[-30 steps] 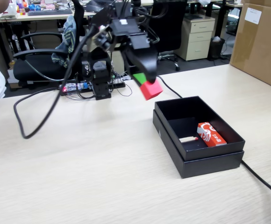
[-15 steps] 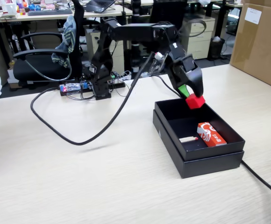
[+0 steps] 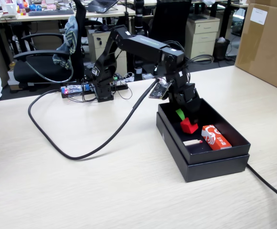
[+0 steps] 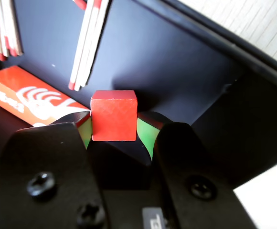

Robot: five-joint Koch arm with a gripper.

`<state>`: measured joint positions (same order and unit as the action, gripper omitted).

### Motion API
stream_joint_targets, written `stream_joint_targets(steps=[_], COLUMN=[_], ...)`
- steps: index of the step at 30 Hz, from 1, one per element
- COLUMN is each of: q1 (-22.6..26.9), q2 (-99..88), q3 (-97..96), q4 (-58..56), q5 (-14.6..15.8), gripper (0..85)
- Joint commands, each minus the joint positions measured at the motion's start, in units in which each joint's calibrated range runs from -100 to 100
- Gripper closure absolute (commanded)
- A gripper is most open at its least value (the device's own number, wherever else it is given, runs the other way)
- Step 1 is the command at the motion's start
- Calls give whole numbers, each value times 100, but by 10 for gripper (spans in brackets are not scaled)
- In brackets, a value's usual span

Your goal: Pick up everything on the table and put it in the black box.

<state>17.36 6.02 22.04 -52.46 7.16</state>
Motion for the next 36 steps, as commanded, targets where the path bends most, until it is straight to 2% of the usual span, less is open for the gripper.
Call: stream_joint_targets(steps=[1,4,8,13,20,22,26,30,33,36], q1=[-44,-44,-24,-29,-147,-381,-728,-1123,-1368,-1582], q2=[-114,-103,-91,-275,-1824,-2960,-4016,-5335,-6265,-7033], q3=[126,62,-65,-74,307,470,189,-1044,-2413,-3564], q4=[49,49,49,49,58,84,144,274,1017,1751], q5=[34,39,24,20,10,10,-29,-215,-435,-518], gripper=[843,842,571,410,402,399,388,360,360,363])
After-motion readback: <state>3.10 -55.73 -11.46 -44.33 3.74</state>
